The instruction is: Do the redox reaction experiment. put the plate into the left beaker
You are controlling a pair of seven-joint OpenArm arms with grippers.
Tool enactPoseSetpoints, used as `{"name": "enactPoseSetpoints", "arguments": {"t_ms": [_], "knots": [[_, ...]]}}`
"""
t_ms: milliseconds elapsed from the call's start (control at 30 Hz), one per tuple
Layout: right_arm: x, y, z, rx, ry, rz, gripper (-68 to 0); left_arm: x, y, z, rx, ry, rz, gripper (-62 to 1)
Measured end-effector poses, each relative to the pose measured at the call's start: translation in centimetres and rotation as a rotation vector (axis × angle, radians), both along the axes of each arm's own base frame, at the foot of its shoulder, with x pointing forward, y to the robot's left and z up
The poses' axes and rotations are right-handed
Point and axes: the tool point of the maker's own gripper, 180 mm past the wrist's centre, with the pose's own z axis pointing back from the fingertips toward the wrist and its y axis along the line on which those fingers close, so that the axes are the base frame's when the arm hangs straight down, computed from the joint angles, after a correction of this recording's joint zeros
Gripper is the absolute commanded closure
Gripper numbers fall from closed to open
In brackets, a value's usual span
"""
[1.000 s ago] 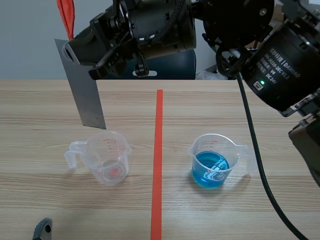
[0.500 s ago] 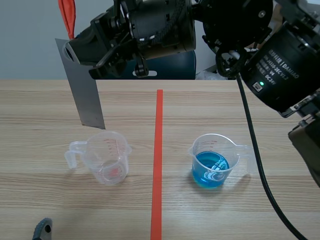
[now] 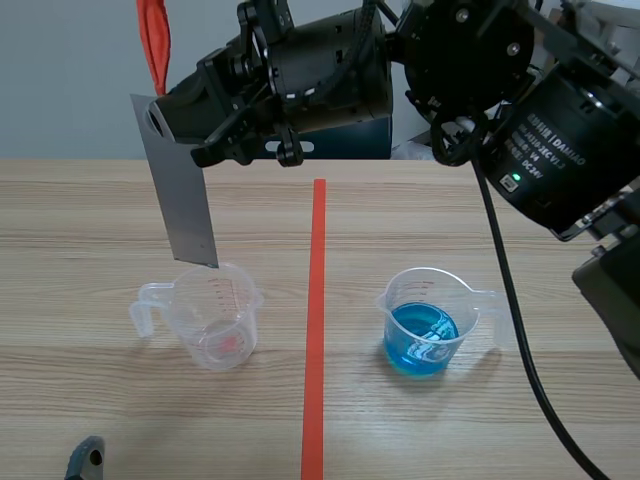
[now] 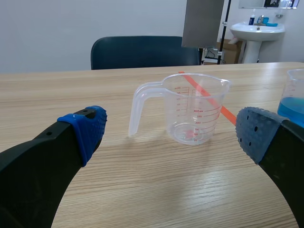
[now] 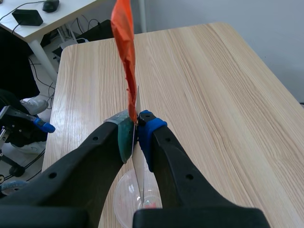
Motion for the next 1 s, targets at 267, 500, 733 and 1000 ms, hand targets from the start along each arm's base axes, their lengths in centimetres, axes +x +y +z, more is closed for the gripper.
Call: {"name": "enactPoseSetpoints", "arguments": {"t_ms": [267, 500, 733, 1000], "knots": [[0.3, -0.1, -0.5, -0.005, 0.015, -0.008, -0.6, 0.0, 0.0, 0.0, 0.000, 0.000, 0.000, -57.2], [0.1, -0.2, -1.5, -0.022, 0.006, -0.017, -0.6, 0.0, 0.0, 0.0, 0.000, 0.000, 0.000, -57.2], [-0.2, -0.3, -2.6, -0.036, 0.007, -0.029, -0.6, 0.0, 0.0, 0.0, 0.003, 0.001, -0.005, -57.2], [-0.1, -0.3, -2.6, -0.033, -0.015, -0.032, -0.6, 0.0, 0.0, 0.0, 0.003, 0.001, -0.005, -57.2]]}}
